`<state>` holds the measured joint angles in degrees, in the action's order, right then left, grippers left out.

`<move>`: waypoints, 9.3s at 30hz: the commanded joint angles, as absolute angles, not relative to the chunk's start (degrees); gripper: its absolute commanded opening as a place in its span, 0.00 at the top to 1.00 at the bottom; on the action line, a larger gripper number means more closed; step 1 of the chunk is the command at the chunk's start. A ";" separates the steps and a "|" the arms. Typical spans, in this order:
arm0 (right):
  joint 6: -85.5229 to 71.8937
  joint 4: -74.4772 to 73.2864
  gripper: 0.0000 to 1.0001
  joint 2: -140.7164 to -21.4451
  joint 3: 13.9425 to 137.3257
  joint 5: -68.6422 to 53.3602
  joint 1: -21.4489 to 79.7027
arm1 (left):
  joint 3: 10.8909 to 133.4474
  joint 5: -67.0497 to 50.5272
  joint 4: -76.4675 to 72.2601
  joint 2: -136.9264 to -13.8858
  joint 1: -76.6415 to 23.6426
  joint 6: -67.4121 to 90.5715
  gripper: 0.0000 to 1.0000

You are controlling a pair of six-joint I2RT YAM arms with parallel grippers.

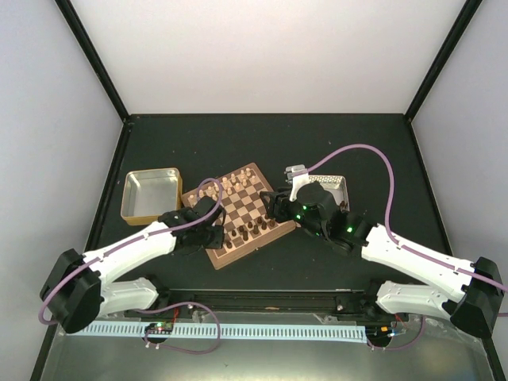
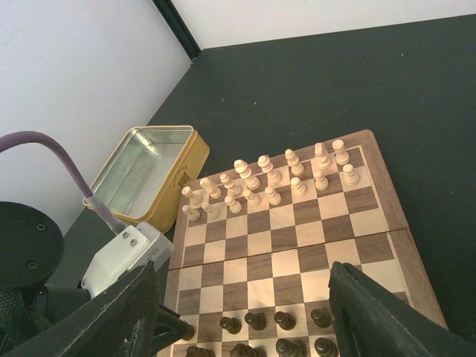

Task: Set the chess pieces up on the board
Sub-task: Pick up the chess piece from the chessboard, then place the chess piece on the chessboard, then pick up the chess piece from the storage box, then place the chess piece on the chessboard, then adjust the storage box at the center of the board.

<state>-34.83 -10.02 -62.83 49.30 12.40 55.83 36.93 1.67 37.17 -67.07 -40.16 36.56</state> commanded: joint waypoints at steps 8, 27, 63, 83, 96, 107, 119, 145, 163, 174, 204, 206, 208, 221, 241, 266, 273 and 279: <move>-35.05 -9.61 0.37 -62.78 49.20 13.54 55.32 | 36.48 -6.20 44.43 -60.57 -40.53 34.25 0.92; -35.59 -9.78 0.37 -64.00 49.50 13.12 55.11 | 34.54 -4.71 39.60 -62.94 -40.59 33.88 0.87; -38.07 -36.29 0.58 -77.36 50.73 24.46 32.25 | 33.91 1.72 31.62 -44.76 -36.93 36.38 0.60; -37.84 -36.43 0.71 -98.82 59.31 33.26 23.46 | 35.51 1.31 33.49 -43.15 -35.32 34.11 0.58; -36.61 -34.45 0.75 -100.90 59.45 30.15 21.64 | 35.51 1.06 33.72 -43.55 -35.13 34.12 0.58; -35.34 -32.64 0.81 -99.42 57.89 25.72 20.85 | 35.16 1.10 33.87 -43.33 -35.06 34.10 0.58; -33.02 -30.49 0.98 -96.05 56.60 21.71 20.48 | 35.03 1.55 33.89 -42.94 -34.92 34.29 0.58; -28.60 -33.32 0.98 -95.59 77.73 7.99 57.69 | 31.14 15.23 38.06 -28.61 -32.53 44.17 0.55; -25.60 -41.08 0.98 -115.49 91.48 8.08 66.80 | 30.25 18.50 42.37 -21.74 -32.34 46.34 0.54; -24.95 -41.97 0.95 -119.25 93.41 6.12 66.87 | 30.06 18.42 42.46 -21.36 -32.32 45.80 0.54; -36.21 -33.57 0.62 -96.46 78.33 15.62 57.89 | 30.55 18.41 41.76 -20.71 -32.27 44.36 0.51; -38.67 -31.65 0.58 -92.47 73.37 17.08 54.09 | 30.31 17.67 41.11 -20.68 -32.21 43.94 0.50; -41.05 -30.66 0.50 -89.12 68.96 17.91 49.61 | 30.05 16.43 40.11 -20.81 -32.26 43.23 0.50; -44.98 -30.25 0.35 -89.30 59.82 15.78 26.43 | 29.70 11.13 36.60 -24.62 -32.12 40.88 0.49; -52.95 -26.06 0.31 -103.63 69.54 14.93 19.70 | 30.54 9.32 36.23 -25.25 -32.07 40.08 0.48; -31.35 -24.79 0.87 -106.37 68.86 -1.83 18.19 | 30.24 8.53 33.35 -27.85 -32.08 39.20 0.47; -22.78 -26.99 0.90 -104.33 66.77 -8.45 21.17 | 29.95 8.44 32.56 -28.54 -31.99 38.86 0.47; -19.61 -27.35 0.90 -100.32 63.21 -13.13 22.12 | 29.88 8.53 32.43 -28.68 -31.87 38.68 0.48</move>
<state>-23.86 -24.14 -103.31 65.67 -8.29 21.43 29.52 8.78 34.09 -28.51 -32.32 39.55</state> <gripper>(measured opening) 0.098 0.525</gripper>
